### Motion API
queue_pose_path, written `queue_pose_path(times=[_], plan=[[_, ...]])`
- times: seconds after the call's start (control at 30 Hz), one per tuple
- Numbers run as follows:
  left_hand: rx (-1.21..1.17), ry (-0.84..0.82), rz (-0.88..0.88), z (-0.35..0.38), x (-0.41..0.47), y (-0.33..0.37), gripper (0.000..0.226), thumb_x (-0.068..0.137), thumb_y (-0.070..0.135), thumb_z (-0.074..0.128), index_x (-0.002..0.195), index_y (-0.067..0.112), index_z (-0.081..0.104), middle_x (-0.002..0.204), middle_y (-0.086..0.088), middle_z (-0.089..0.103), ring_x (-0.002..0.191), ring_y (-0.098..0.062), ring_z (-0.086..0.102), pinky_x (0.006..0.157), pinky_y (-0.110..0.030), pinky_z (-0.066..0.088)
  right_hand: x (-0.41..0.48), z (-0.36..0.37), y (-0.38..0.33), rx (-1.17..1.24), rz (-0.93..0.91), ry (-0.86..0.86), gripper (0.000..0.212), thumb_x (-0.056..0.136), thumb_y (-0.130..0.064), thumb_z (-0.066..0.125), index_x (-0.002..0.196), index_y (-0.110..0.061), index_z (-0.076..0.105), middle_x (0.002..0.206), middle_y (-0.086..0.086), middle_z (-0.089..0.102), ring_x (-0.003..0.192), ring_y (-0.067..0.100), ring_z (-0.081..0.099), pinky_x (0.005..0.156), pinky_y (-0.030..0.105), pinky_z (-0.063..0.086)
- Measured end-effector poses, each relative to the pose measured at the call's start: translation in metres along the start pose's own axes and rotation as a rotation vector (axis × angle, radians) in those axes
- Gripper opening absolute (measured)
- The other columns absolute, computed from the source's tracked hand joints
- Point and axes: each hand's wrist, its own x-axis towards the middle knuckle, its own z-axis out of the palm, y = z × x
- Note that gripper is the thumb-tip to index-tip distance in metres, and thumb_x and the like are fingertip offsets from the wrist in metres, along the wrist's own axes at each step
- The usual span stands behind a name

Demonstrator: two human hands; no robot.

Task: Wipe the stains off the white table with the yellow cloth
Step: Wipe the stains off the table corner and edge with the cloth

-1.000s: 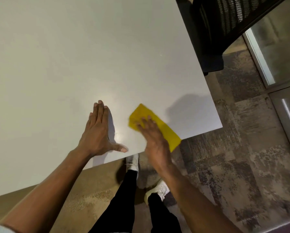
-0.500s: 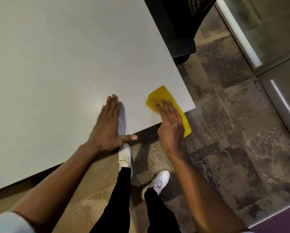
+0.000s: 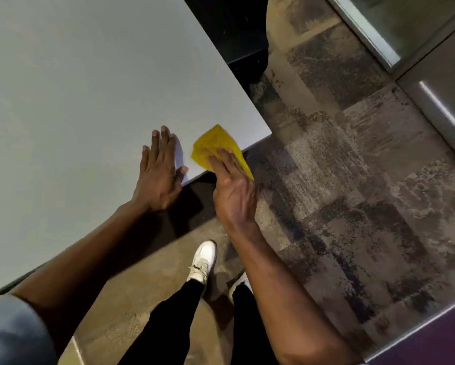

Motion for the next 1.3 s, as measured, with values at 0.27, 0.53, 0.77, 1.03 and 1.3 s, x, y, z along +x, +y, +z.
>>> queue_pose_path(times=[0.27,0.53,0.77,1.03,1.3], plan=[[-0.051,0.066,0.223,-0.003,0.008,0.001,0.07,0.108,0.039,0.033,0.17,0.013,0.013,0.18,-0.008,-0.001,0.167,-0.025,-0.008,0.135,-0.053,0.003,-0.007,0.043,-0.016,0.024,0.2,0.327,0.048,0.1,0.005,0.048,0.141,-0.016,0.063,0.162,0.015,0.044,0.152,0.026,0.042,0.095,0.032,0.057],[0.012,-0.081,0.263,-0.006,0.04,0.018,0.076,0.106,0.044,0.027,0.169,0.005,0.009,0.179,-0.014,-0.005,0.167,-0.031,-0.009,0.136,-0.052,0.002,-0.019,0.072,-0.063,0.601,0.671,0.579,0.085,0.08,0.016,0.059,0.155,-0.021,0.047,0.162,-0.002,0.046,0.147,0.011,0.048,0.117,0.03,0.043],[0.116,-0.096,0.315,-0.001,0.044,0.004,0.079,0.107,0.055,0.018,0.17,0.009,0.001,0.179,-0.009,-0.01,0.166,-0.027,-0.013,0.136,-0.05,0.0,-0.005,0.083,-0.07,0.756,0.782,0.739,0.082,0.08,0.021,0.05,0.152,-0.019,0.053,0.158,0.002,0.052,0.14,0.013,0.051,0.116,0.03,0.045],[0.15,-0.096,0.329,0.004,0.048,-0.003,0.079,0.107,0.057,0.016,0.17,0.014,-0.005,0.179,-0.003,-0.015,0.165,-0.02,-0.017,0.134,-0.042,-0.006,0.038,0.069,-0.033,0.664,0.821,0.789,0.078,0.089,0.019,0.047,0.156,-0.02,0.045,0.166,-0.005,0.04,0.13,0.019,0.048,0.114,0.034,0.042],[0.159,-0.11,0.311,0.002,0.045,0.002,0.078,0.106,0.054,0.017,0.17,0.013,-0.005,0.179,-0.003,-0.016,0.166,-0.021,-0.017,0.135,-0.044,-0.004,0.01,0.082,-0.063,0.775,0.827,0.775,0.082,0.084,0.018,0.049,0.155,-0.024,0.048,0.159,0.0,0.051,0.137,0.015,0.049,0.113,0.022,0.041]])
